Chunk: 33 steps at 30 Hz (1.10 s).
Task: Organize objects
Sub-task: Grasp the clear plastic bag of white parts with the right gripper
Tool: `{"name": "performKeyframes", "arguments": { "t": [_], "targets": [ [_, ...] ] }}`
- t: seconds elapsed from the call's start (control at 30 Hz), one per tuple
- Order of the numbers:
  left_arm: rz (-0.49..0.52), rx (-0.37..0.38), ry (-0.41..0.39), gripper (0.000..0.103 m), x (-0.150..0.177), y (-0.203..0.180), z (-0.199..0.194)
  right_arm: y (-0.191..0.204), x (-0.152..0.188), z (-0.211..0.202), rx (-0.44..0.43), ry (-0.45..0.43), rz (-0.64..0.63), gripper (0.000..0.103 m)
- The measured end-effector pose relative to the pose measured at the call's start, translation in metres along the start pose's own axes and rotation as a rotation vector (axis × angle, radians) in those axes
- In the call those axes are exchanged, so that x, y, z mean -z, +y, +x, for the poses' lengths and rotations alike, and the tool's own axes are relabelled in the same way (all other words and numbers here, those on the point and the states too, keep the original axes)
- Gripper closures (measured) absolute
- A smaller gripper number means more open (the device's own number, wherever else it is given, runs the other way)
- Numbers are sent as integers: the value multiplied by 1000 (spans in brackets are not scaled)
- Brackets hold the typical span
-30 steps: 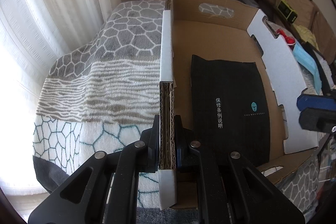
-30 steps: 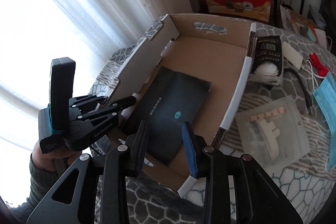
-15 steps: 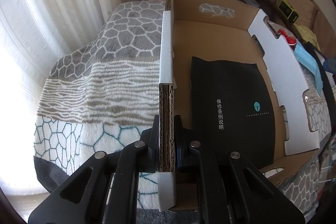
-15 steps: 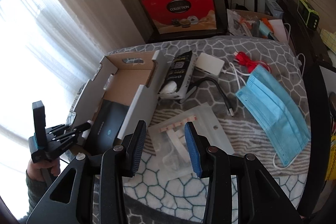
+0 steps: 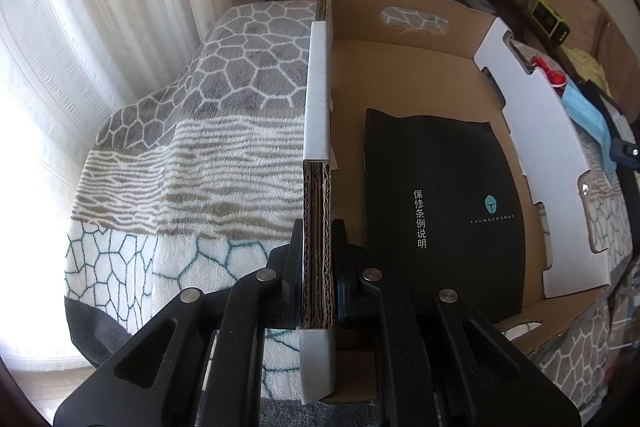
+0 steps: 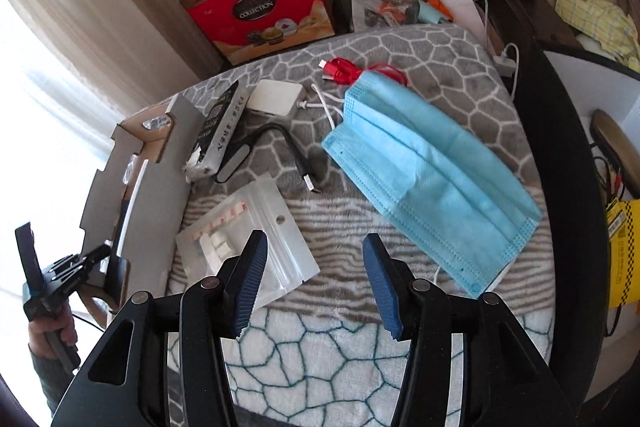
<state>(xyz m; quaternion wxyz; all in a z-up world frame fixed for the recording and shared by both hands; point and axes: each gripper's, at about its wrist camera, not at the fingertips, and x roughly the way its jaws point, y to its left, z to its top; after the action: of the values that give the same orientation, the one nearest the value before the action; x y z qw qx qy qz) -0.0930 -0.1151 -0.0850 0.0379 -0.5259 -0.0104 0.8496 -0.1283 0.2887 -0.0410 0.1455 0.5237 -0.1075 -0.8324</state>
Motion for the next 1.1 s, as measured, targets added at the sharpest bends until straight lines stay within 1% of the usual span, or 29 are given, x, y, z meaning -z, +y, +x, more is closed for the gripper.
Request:
{"name": "performKeyframes", "arguments": {
  "t": [0.17, 0.27, 0.37, 0.43, 0.5, 0.63, 0.83, 0.87, 0.9, 0.93, 0.97, 1.03, 1.1],
  "targets": [
    [0, 0, 0, 93, 0, 0, 0, -4, 7, 18, -43, 33, 32, 51],
    [0, 0, 0, 93, 0, 0, 0, -7, 10, 28, -95, 51, 66, 52],
    [1, 0, 0, 93, 0, 0, 0, -6, 11, 32, -113, 45, 79, 58],
    [0, 0, 0, 93, 0, 0, 0, -7, 11, 32, -125, 45, 86, 68],
    [0, 0, 0, 93, 0, 0, 0, -8, 11, 33, -157, 51, 101, 71],
    [0, 0, 0, 93, 0, 0, 0, -10, 12, 29, -189, 50, 120, 71],
    [0, -1, 0, 93, 0, 0, 0, -12, 9, 17, -301, 40, 153, 71],
    [0, 0, 1, 93, 0, 0, 0, -12, 9, 15, -332, 41, 156, 71],
    [0, -1, 1, 93, 0, 0, 0, -10, 9, 15, -380, 50, 160, 75],
    [0, -1, 0, 93, 0, 0, 0, -7, 9, 16, -414, 65, 159, 75],
    [0, -1, 1, 93, 0, 0, 0, -3, 8, 18, -418, 73, 150, 75],
    [-1, 0, 1, 93, 0, 0, 0, 6, 8, 22, -384, 78, 119, 77],
    [-1, 0, 1, 93, -1, 0, 0, 12, 10, 30, -388, 100, 114, 78]
  ]
}}
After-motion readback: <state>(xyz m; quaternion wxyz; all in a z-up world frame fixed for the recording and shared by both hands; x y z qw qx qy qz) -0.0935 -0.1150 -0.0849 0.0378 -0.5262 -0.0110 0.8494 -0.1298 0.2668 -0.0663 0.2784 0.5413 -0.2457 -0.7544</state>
